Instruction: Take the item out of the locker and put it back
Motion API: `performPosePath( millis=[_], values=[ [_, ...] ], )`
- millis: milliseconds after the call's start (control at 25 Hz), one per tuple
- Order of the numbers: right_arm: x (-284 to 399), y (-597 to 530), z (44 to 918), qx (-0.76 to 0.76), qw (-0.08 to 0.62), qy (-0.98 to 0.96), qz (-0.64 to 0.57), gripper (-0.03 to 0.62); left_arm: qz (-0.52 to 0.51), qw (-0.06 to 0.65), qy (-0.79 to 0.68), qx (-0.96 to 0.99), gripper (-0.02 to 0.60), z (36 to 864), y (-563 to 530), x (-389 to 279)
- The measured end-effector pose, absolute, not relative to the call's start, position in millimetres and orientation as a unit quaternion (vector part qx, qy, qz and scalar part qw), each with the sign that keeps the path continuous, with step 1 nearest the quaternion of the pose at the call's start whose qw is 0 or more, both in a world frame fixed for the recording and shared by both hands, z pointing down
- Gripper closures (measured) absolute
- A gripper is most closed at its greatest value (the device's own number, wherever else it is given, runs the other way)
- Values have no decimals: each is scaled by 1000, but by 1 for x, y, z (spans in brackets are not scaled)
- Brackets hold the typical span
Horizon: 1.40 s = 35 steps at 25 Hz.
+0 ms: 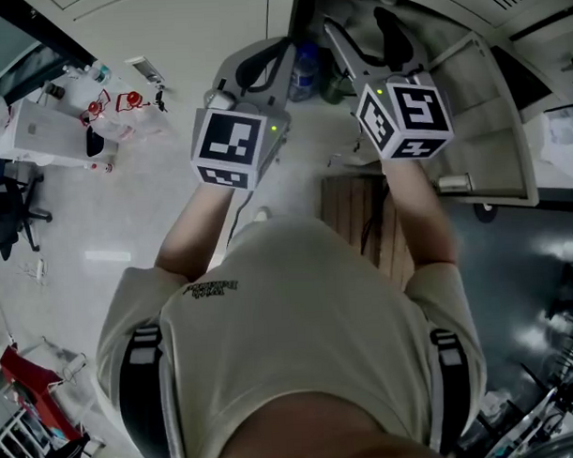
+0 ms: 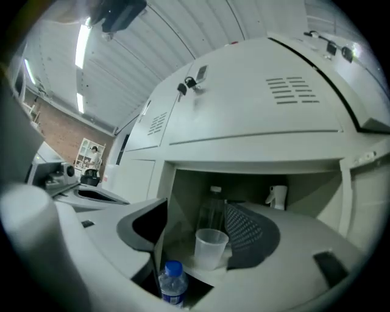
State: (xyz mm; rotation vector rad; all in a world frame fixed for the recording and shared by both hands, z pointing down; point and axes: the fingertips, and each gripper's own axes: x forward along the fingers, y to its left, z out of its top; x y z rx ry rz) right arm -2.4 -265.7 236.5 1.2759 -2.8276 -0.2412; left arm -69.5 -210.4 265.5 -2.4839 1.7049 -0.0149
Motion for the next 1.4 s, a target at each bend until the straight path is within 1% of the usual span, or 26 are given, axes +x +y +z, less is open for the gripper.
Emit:
performPosePath(
  millis=[40,80,160,240,400,440,480,600,680,760,800,840,1120,1160,1280,1400],
  values=[
    [0,-261,231,410,10,-908,-82,314,-2,68,565,-823,568,261,-209,-71],
    [3,-257,226,411,5,-907,-89,329,0,73,566,-821,568,256,-208,-72],
    [10,-250,217,415,-2,-903,-109,329,2,84,567,-819,568,249,-206,-74],
    [14,-242,211,419,-6,-898,-136,403,3,92,567,-819,568,243,-203,-75],
    [16,-223,205,411,-17,-898,-156,407,8,101,561,-821,568,230,-192,-72],
    [16,-218,201,409,-21,-899,-158,449,10,104,559,-822,568,226,-189,-72],
    [17,-213,198,407,-24,-898,-163,474,15,106,558,-823,568,222,-185,-71],
    [20,-198,188,398,-34,-901,-170,474,27,114,554,-824,568,211,-174,-70],
    [24,-189,184,393,-43,-904,-165,499,31,119,552,-825,568,205,-167,-69],
    [27,-181,182,390,-50,-906,-159,500,33,123,549,-826,568,202,-160,-69],
    [28,-177,181,389,-53,-906,-156,513,33,124,548,-827,568,202,-157,-68],
    [30,-173,182,388,-55,-907,-154,574,32,124,547,-827,568,202,-155,-68],
    [39,-153,207,376,-37,-917,-129,582,19,104,531,-841,568,222,-140,-58],
    [40,-151,211,375,-33,-918,-127,591,14,101,529,-843,568,227,-138,-56],
    [43,-144,224,376,-24,-918,-124,591,1,79,527,-846,568,244,-135,-55],
    [44,-139,236,371,-29,-923,-98,591,-7,52,531,-846,568,262,-133,-57]
  ],
)
